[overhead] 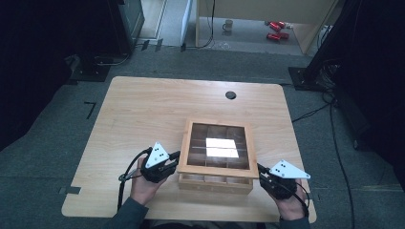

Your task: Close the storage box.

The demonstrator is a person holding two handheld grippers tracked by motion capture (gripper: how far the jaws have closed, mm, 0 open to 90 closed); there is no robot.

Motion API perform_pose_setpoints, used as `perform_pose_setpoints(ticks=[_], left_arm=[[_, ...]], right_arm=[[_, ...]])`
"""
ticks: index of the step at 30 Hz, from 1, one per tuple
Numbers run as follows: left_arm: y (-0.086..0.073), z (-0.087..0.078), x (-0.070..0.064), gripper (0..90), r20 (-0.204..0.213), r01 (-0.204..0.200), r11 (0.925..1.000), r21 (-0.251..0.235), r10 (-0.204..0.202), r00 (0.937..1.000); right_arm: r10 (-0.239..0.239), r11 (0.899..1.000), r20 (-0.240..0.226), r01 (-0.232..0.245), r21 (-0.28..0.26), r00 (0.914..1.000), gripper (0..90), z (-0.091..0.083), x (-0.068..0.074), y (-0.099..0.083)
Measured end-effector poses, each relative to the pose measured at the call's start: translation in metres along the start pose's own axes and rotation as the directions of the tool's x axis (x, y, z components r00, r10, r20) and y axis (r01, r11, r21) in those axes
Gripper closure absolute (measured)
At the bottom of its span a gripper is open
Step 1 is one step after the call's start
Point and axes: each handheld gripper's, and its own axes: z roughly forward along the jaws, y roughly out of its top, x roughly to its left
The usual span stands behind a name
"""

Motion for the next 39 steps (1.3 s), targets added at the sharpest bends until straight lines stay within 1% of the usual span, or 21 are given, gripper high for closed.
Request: perform_pose_setpoints(ticks=[3, 17, 30, 39], left_arm=[[-0.001, 0.0, 0.0, 77.3, 0.002, 0.009, 1.0, -0.003, -0.009, 1.0], [-0.007, 0.001, 0.0, 77.0, -0.001, 0.023, 0.9997, 0.001, -0.023, 0.9997], [-0.009, 0.003, 0.0, 77.1, -0.001, 0.023, 0.9997, 0.01, -0.023, 0.9997], [-0.011, 0.001, -0.001, 77.2, -0.002, 0.027, 0.9996, 0.004, -0.027, 0.9996]], right_arm=[[-0.001, 1.0, -0.001, 0.001, 0.002, 1.0, 80.7, 0.0, 0.0, -0.001], [0.011, 1.0, 0.009, -0.012, 0.009, 0.9999, 80.6, 0.0, -0.001, -0.006], [0.015, 1.0, 0.008, -0.015, 0.017, 0.9999, 80.6, 0.002, 0.0, -0.009], [0.016, 1.0, 0.013, -0.017, 0.015, 0.9998, 80.6, 0.001, 0.001, -0.01]])
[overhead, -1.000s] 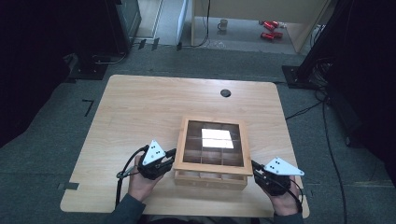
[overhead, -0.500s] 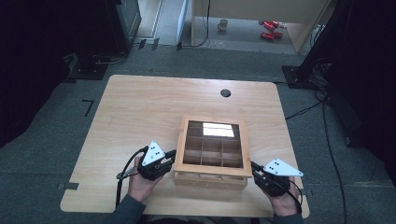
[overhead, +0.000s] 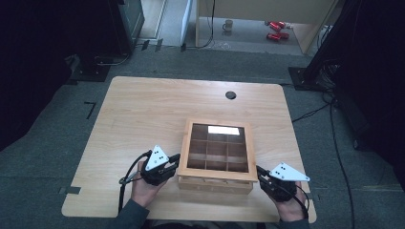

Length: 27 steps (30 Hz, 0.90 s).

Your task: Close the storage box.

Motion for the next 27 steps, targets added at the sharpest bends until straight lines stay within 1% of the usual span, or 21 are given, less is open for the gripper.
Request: perform_pose_setpoints(ticks=[11, 14, 16, 20, 21, 22, 23, 24, 25, 27], left_arm=[[-0.004, -0.006, 0.0, 77.1, 0.001, 0.012, 0.9999, -0.004, -0.012, 0.9999], [-0.007, -0.005, 0.001, 77.2, -0.009, 0.014, 0.9998, 0.011, -0.014, 0.9999], [-0.009, -0.004, 0.001, 77.4, -0.011, 0.019, 0.9996, 0.019, -0.019, 0.9998], [-0.01, -0.003, 0.002, 76.9, -0.019, 0.012, 0.9994, 0.031, -0.011, 0.9998], [-0.011, -0.002, 0.003, 76.7, -0.038, 0.007, 0.9988, 0.048, -0.006, 0.9993], [-0.011, -0.002, 0.005, 76.0, -0.036, 0.011, 0.999, 0.044, -0.009, 0.9993], [-0.01, -0.004, 0.007, 74.8, -0.021, 0.028, 0.9993, 0.026, -0.027, 0.9994], [-0.01, -0.004, 0.007, 74.2, -0.021, 0.028, 0.9993, 0.026, -0.027, 0.9994], [-0.008, -0.008, 0.009, 73.7, -0.026, 0.036, 0.9994, 0.003, -0.035, 0.999], [-0.008, -0.011, 0.012, 73.2, -0.035, 0.04, 0.9992, -0.002, -0.04, 0.9986]], right_arm=[[0.002, 1.0, 0.008, -0.002, 0.004, 1.0, 80.6, -0.005, 0.001, -0.004], [-0.008, 1.0, 0.018, 0.008, 0.019, 0.9998, 80.6, -0.004, 0.002, -0.006], [-0.005, 1.0, 0.018, 0.005, 0.03, 0.9998, 80.6, -0.003, 0.002, -0.008], [-0.004, 0.999, 0.022, 0.003, 0.039, 0.9997, 80.6, -0.003, 0.001, -0.011], [-0.008, 0.999, 0.03, 0.007, 0.036, 0.9995, 79.3, -0.003, 0.0, -0.012], [-0.007, 1.0, 0.031, 0.006, 0.029, 0.9995, 78.3, -0.004, -0.001, -0.012], [0.002, 1.0, 0.021, -0.003, 0.022, 0.9998, 78.1, -0.005, -0.003, -0.012], [0.002, 1.0, 0.021, -0.003, 0.022, 0.9998, 78.1, -0.005, -0.003, -0.012], [0.003, 1.0, 0.031, -0.004, 0.016, 0.9995, 77.9, -0.006, -0.005, -0.011], [0.011, 1.0, 0.035, -0.011, 0.016, 0.9993, 77.9, -0.007, -0.006, -0.012]])
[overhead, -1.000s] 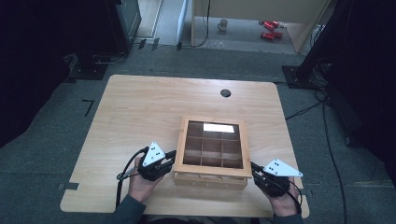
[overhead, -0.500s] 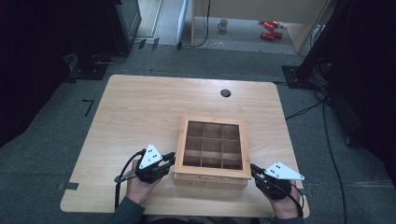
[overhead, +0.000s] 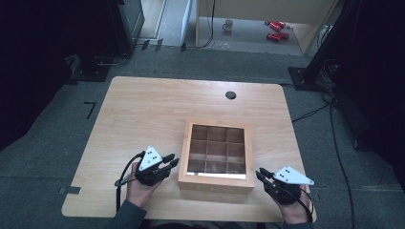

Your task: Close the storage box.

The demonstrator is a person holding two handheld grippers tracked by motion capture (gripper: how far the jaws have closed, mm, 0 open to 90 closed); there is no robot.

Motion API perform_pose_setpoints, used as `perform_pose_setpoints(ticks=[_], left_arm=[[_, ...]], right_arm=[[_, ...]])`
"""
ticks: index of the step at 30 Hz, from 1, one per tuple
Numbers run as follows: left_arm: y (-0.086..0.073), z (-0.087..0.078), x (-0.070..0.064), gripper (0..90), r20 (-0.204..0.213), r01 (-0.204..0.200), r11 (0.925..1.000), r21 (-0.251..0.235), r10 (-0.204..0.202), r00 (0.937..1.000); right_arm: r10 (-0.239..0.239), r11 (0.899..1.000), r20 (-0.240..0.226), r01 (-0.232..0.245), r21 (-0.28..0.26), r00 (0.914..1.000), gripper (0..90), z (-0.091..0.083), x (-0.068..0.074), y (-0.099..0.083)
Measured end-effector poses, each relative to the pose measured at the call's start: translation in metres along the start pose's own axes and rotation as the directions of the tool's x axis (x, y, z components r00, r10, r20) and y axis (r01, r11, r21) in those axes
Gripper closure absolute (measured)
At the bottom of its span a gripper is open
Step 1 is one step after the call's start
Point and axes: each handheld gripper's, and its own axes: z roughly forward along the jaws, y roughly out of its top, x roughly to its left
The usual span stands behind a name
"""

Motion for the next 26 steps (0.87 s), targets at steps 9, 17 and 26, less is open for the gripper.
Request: perform_pose_setpoints(ticks=[9, 17, 26], left_arm=[[0.001, -0.011, 0.011, 70.0, -0.034, 0.015, 0.9995, -0.028, -0.016, 0.9993], [-0.005, -0.031, 0.029, 66.7, -0.086, 0.047, 0.9974, -0.055, -0.051, 0.995], [-0.019, -0.044, 0.042, 63.2, -0.109, 0.091, 0.9948, -0.045, -0.096, 0.9894]], right_arm=[[0.007, 1.0, 0.02, -0.007, 0.004, 0.9998, 76.5, 0.001, -0.005, -0.001], [0.033, 0.999, 0.044, -0.033, -0.003, 0.9985, 75.3, 0.0, -0.015, -0.001], [0.062, 0.998, 0.064, -0.062, 0.004, 0.9961, 74.7, 0.006, -0.025, -0.002]])
